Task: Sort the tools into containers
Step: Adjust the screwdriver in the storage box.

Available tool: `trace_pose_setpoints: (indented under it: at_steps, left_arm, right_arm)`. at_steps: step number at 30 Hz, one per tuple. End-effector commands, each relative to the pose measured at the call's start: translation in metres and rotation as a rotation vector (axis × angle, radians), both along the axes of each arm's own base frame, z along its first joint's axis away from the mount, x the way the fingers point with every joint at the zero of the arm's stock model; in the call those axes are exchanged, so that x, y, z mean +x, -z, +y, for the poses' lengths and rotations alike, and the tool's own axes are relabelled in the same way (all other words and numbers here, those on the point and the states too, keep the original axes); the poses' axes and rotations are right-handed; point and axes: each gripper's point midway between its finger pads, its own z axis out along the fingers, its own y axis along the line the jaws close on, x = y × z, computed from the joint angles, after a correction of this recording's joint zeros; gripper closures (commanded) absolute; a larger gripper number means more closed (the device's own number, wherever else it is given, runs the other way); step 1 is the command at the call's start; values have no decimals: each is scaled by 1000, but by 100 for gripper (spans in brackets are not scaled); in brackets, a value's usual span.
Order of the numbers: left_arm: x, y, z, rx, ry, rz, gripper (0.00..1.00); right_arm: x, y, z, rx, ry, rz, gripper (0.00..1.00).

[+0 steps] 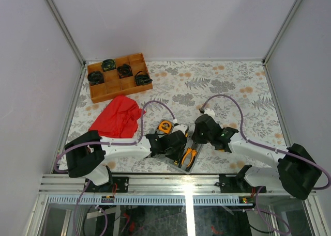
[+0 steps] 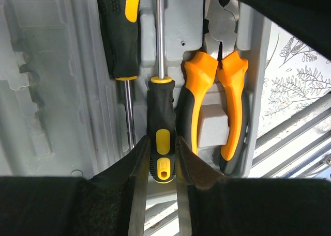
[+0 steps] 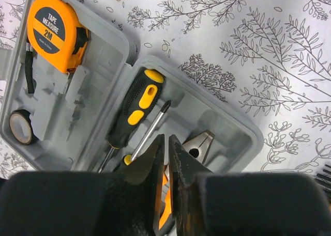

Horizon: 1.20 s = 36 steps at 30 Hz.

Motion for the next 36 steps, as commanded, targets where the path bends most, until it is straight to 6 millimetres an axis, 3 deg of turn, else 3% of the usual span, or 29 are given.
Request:
trace_pose_setpoints:
  at_steps: [1,20,32,36]
  left_arm:
    - [-22,47,45,188,-4,86,95]
    - [-34,49,44,186,14,115,98]
    - [-35,48,43,183,15,114,98]
    - [-35,46,42,175,8,114,98]
  right_arm:
    - [14,-19,22,96,44,-17,88]
    - [19,1,34,93,62,48,90]
    - [29,-5,24,56,106,-6,88]
    - [29,1,23,14,102,17,85]
